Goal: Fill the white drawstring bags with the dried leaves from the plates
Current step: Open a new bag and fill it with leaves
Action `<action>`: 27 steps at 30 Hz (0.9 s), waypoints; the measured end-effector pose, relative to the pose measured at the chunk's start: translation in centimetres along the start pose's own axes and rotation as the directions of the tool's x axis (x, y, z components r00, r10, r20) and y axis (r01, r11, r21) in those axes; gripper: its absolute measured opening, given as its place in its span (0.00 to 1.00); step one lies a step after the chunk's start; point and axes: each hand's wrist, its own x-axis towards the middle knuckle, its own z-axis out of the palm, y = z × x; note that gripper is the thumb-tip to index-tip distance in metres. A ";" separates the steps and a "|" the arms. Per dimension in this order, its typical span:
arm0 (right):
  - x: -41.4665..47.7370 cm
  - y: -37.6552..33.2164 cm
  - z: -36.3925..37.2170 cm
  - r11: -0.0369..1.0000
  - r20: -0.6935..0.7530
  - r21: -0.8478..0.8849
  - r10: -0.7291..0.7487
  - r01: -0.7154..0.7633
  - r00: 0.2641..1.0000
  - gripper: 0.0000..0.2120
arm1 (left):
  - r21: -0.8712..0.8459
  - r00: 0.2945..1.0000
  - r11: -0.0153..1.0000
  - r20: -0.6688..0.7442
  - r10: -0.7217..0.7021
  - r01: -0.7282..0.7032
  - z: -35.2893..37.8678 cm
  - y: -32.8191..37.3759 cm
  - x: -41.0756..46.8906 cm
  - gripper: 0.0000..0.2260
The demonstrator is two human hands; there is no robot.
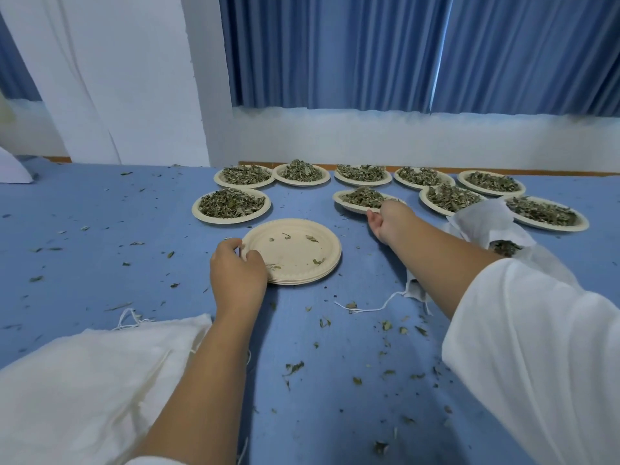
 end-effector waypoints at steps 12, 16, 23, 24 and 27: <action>-12.7 -1.4 -6.5 0.970 0.372 -0.243 0.116 -0.024 0.921 0.06 | -0.191 0.989 0.971 -0.007 0.146 -0.145 -2.7 4.1 -4.3 0.16; -16.6 -1.1 -10.8 0.936 0.514 -0.349 0.227 -0.040 0.827 0.09 | -0.299 0.998 0.954 0.060 0.035 -0.016 -3.4 4.5 -7.1 0.09; -20.2 0.8 -15.9 0.829 0.601 -0.558 0.426 -0.027 0.676 0.06 | -0.179 0.958 0.962 0.234 -0.163 0.208 -4.6 3.0 -10.7 0.09; -20.5 0.9 -16.3 0.797 0.595 -0.604 0.460 -0.012 0.660 0.07 | -0.126 0.961 0.975 0.233 -0.151 0.184 -4.7 2.8 -11.1 0.11; -20.7 1.1 -17.0 0.688 0.531 -0.725 0.534 0.027 0.658 0.07 | -0.010 0.962 0.992 0.247 -0.116 0.122 -5.0 2.1 -12.0 0.09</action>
